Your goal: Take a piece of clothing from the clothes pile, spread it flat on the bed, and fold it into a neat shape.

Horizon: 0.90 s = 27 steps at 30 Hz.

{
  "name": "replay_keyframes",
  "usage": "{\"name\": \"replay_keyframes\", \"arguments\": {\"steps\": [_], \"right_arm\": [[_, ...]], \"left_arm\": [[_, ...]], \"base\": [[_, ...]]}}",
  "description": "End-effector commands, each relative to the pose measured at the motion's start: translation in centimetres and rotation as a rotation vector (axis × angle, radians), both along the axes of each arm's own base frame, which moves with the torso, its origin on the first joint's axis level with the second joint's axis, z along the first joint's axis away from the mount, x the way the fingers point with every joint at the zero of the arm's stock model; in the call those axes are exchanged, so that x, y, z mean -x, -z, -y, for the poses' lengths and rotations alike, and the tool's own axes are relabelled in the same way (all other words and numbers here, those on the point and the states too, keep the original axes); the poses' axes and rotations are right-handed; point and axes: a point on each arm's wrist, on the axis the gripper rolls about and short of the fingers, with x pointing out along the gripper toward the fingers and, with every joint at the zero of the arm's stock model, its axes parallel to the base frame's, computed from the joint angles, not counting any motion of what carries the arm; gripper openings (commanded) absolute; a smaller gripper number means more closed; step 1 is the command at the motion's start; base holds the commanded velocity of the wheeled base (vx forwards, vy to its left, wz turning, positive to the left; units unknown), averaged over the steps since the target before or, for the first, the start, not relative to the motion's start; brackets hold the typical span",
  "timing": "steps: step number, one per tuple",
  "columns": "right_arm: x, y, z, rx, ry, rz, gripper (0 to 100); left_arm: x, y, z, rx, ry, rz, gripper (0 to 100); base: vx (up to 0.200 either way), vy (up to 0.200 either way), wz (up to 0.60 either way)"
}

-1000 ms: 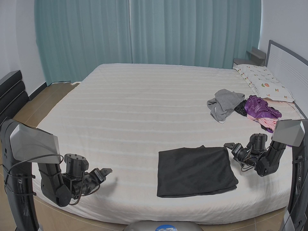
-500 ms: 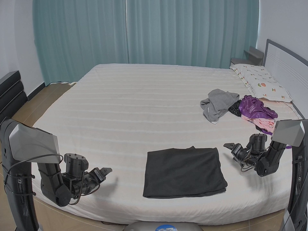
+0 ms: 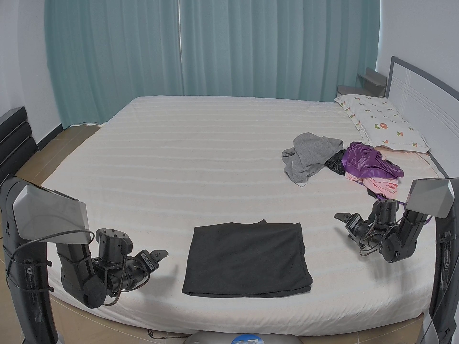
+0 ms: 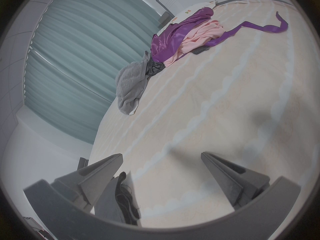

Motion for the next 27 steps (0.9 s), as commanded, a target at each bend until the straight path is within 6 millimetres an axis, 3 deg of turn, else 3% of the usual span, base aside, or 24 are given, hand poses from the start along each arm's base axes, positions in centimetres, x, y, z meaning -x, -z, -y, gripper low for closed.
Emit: {"name": "replay_keyframes", "arguments": {"steps": [1, 15, 16, 18, 27], "right_arm": [[0.0, 0.1, 0.0, 0.0, -0.001, -0.002, 100], [0.0, 0.0, -0.1, 0.0, -0.004, -0.001, 100], [0.0, 0.0, -0.1, 0.0, -0.004, -0.001, 100], [0.0, 0.1, -0.1, 0.001, -0.003, -0.002, 100], [0.0, 0.3, -0.2, 0.01, -0.008, -0.005, 100]], "left_arm": [[0.0, 0.1, 0.2, 0.0, 0.007, -0.001, 100], [-2.7, 0.2, 2.4, -0.021, 0.108, 0.087, 100], [-3.1, 1.9, 3.3, -0.076, 0.154, 0.086, 100], [-4.0, 2.5, 4.0, -0.12, 0.174, 0.122, 100], [-5.4, 2.9, 7.7, -0.106, 0.251, 0.202, 100]], "base": [[0.0, 0.0, 0.0], [0.0, 0.0, 0.0], [0.0, 0.0, 0.0], [0.0, 0.0, 0.0], [0.0, 0.0, 0.0]]}}
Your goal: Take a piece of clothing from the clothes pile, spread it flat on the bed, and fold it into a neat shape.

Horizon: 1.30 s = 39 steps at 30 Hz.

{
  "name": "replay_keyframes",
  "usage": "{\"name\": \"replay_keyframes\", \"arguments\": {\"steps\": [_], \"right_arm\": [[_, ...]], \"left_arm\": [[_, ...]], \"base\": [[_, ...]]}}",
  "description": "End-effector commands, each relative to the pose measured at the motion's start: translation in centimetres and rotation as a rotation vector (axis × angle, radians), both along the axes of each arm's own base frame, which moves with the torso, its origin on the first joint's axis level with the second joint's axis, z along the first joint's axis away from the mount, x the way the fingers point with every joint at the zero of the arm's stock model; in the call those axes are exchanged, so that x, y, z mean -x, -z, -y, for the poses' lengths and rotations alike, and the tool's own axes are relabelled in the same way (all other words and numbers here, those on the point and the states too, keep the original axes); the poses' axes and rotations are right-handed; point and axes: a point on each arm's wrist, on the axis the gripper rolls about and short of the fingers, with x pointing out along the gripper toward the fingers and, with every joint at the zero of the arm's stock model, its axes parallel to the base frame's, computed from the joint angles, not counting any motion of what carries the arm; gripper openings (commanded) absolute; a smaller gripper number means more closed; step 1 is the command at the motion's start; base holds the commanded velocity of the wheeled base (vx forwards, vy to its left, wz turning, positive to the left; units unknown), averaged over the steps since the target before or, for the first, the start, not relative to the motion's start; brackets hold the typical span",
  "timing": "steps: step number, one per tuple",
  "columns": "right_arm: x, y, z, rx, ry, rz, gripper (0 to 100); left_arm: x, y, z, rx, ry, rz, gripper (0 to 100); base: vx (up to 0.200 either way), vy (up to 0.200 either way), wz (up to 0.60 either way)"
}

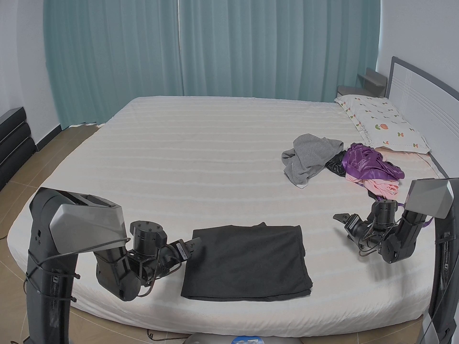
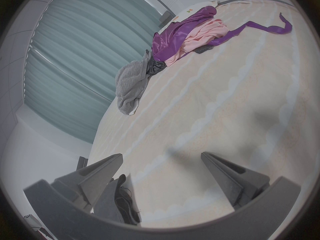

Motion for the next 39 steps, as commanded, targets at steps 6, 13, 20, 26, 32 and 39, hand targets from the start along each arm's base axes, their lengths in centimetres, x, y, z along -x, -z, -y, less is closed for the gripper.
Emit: {"name": "replay_keyframes", "arguments": {"steps": [6, 13, 20, 26, 32, 39], "right_arm": [[0.0, 0.3, -0.1, 0.005, -0.004, -0.003, 100], [0.0, 0.4, -0.1, 0.006, -0.003, -0.004, 100], [0.0, 0.4, -0.1, 0.011, -0.006, -0.005, 100], [0.0, 0.4, -0.1, 0.011, -0.006, -0.005, 100], [0.0, 0.4, -0.1, 0.013, -0.007, -0.006, 100], [0.0, 0.4, -0.1, 0.016, -0.009, -0.005, 100]], "left_arm": [[0.5, 1.5, 3.3, -0.013, 0.085, -0.003, 100], [0.4, 1.8, 3.4, -0.025, 0.058, 0.014, 100], [0.5, 2.0, 3.6, -0.034, 0.036, 0.025, 100], [0.5, 2.0, 3.6, -0.033, 0.035, 0.026, 0], [0.7, 2.0, 3.5, -0.046, 0.021, 0.027, 0], [0.8, 1.9, 3.7, -0.057, 0.008, 0.037, 0]], "base": [[0.0, 0.0, 0.0], [0.0, 0.0, 0.0], [0.0, 0.0, 0.0], [0.0, 0.0, 0.0], [0.0, 0.0, 0.0], [0.0, 0.0, 0.0]]}}
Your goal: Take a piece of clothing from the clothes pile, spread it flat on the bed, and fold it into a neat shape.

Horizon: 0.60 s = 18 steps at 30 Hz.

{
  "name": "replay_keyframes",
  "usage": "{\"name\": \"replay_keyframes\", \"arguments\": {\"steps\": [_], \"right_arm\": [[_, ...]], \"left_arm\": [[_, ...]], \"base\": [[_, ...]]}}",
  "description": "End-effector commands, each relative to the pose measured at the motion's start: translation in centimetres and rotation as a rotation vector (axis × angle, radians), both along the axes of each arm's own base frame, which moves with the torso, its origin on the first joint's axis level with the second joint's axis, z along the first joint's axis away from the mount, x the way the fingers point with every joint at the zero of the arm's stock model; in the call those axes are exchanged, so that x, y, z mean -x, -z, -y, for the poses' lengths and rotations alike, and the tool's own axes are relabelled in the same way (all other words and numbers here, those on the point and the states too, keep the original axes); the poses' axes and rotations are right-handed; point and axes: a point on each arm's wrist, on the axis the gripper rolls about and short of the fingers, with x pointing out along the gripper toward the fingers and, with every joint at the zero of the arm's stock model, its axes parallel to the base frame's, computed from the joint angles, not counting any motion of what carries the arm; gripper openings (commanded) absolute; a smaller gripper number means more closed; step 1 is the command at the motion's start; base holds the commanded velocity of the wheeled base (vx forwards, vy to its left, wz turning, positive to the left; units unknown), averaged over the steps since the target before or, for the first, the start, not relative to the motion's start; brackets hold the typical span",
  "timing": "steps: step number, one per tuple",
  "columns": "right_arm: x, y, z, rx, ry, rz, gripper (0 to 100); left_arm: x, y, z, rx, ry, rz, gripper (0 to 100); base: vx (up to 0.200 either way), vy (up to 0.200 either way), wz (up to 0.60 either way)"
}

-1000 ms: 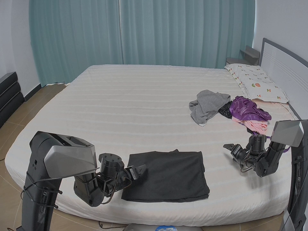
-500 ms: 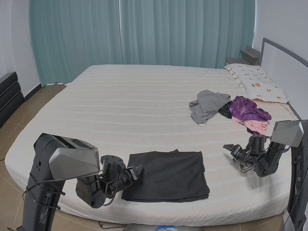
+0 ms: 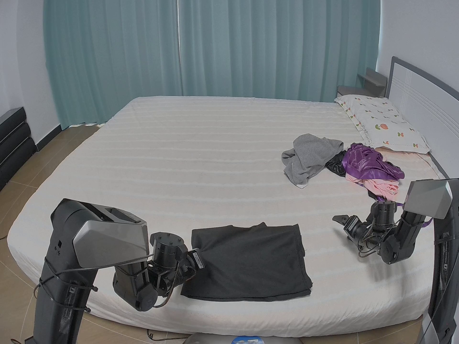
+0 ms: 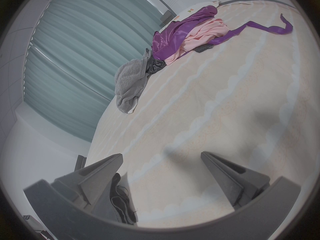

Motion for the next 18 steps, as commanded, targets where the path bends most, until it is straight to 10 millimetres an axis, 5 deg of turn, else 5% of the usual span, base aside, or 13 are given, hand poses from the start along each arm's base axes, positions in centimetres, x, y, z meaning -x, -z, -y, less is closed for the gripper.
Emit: {"name": "replay_keyframes", "arguments": {"steps": [1, 15, 18], "right_arm": [[0.0, 0.03, -0.01, 0.001, -0.001, -0.001, 100], [0.0, 0.03, -0.01, 0.001, -0.001, -0.001, 100], [0.0, 0.03, -0.01, 0.001, -0.001, -0.001, 100]], "left_arm": [[0.08, -0.24, 0.39, -0.008, -0.013, 0.016, 0], [0.23, -0.14, 0.19, -0.024, -0.035, 0.014, 0], [0.2, 0.08, -0.17, -0.027, -0.045, 0.005, 0]], "base": [[0.0, 0.0, 0.0], [0.0, 0.0, 0.0], [0.0, 0.2, 0.0]]}}
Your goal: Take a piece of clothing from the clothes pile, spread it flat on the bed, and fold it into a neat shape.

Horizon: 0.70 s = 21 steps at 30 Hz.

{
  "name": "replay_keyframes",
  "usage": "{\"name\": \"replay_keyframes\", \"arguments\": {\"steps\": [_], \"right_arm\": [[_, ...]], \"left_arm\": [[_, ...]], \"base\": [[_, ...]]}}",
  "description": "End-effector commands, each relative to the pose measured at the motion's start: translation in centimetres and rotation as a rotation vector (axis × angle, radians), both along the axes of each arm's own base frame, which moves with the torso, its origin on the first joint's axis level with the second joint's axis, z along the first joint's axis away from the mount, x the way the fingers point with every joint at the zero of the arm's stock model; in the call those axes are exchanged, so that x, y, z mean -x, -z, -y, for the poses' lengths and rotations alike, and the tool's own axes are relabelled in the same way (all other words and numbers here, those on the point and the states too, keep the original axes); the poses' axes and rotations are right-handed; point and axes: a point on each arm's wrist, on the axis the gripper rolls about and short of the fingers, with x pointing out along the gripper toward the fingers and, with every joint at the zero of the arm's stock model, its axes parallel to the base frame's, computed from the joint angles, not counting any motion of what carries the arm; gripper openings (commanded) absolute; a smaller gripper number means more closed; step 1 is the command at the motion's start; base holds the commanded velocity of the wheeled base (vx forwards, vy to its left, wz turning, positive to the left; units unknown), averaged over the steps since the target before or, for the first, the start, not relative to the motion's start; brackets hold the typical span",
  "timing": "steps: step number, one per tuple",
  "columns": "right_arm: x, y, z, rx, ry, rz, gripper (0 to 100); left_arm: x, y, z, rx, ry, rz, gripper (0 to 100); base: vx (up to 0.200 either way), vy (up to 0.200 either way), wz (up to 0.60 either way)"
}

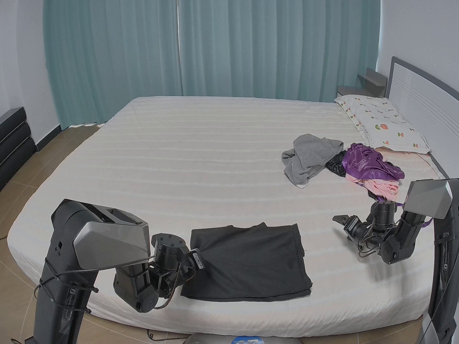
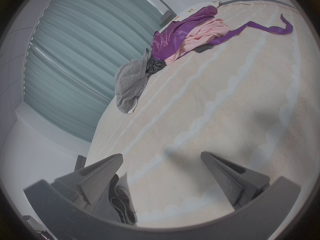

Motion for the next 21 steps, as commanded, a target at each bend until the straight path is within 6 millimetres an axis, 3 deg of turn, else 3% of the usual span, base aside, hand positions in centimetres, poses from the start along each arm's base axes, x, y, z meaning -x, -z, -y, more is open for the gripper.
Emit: {"name": "replay_keyframes", "arguments": {"steps": [1, 21], "right_arm": [[0.0, 0.0, 0.0, 0.0, -0.001, 0.0, 100], [0.0, 0.0, 0.0, 0.0, -0.001, 0.0, 100]], "left_arm": [[0.0, 0.1, -0.4, -0.004, -0.012, -0.006, 0], [-0.2, -0.7, -2.2, -0.007, -0.079, 0.0, 0]], "base": [[0.0, 0.2, 0.0], [0.0, 0.2, 0.0]]}}
